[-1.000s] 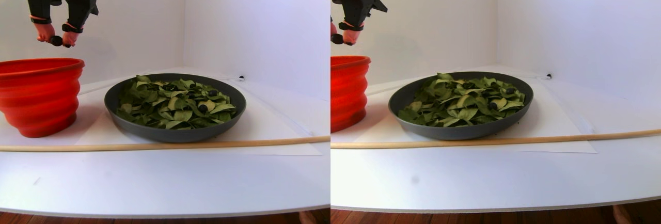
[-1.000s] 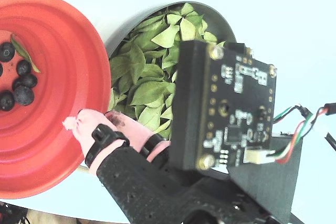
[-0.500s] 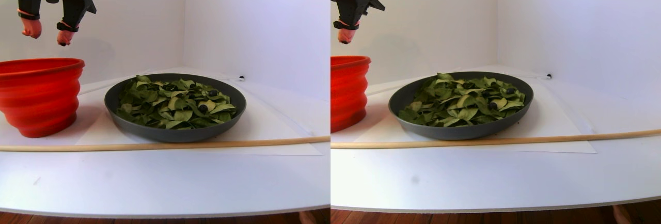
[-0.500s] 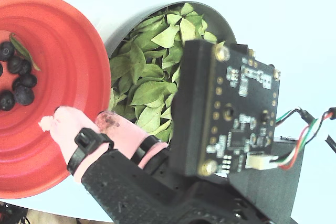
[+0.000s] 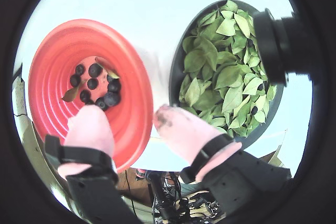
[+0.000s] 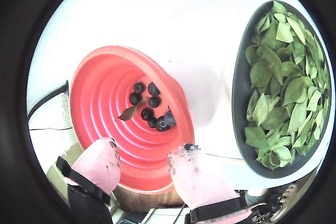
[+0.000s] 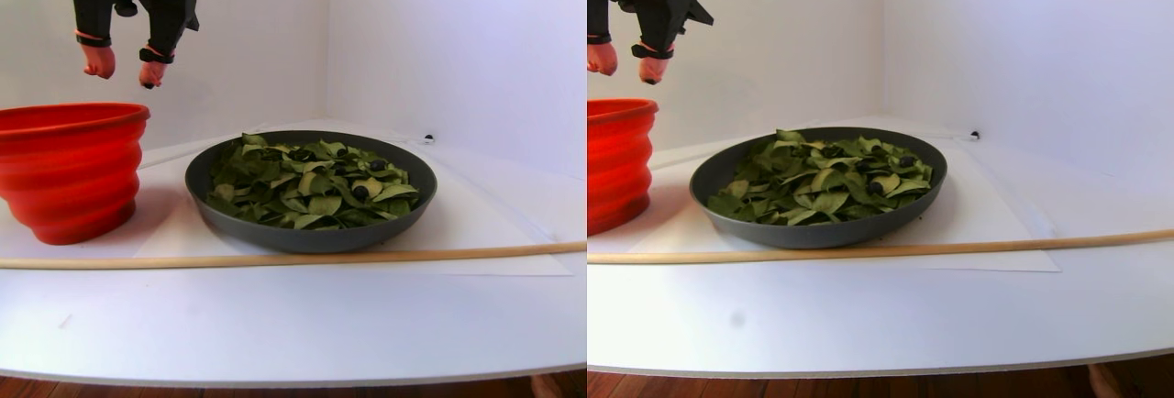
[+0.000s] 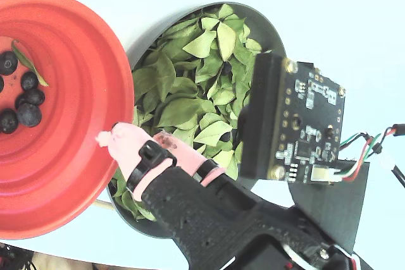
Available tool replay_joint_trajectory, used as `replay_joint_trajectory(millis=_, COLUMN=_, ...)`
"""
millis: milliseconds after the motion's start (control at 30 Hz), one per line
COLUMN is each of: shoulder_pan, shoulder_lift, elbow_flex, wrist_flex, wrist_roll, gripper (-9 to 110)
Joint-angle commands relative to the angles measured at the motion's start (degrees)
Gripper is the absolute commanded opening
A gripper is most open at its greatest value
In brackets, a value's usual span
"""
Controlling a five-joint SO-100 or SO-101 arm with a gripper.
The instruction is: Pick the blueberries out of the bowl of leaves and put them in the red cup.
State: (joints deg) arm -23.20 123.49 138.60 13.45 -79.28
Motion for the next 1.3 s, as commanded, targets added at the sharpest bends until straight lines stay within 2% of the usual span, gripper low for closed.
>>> replay_joint_trajectory(millis=0, shoulder_pan=0.53, shoulder_lift=4.22, elbow_flex=-2.55, wrist_flex=0.35, wrist_roll=-0.7, gripper=17)
replay_joint_trajectory(millis=767, shoulder_pan=8.53, shoulder_lift=4.13, elbow_flex=-5.27, wrist_flex=0.79, wrist_roll=-6.5, gripper=16)
replay_joint_trajectory(millis=1267, shoulder_pan=13.62, shoulder_lift=-0.53, elbow_flex=-7.12, wrist_flex=-3.6, wrist_roll=-10.63, gripper=16)
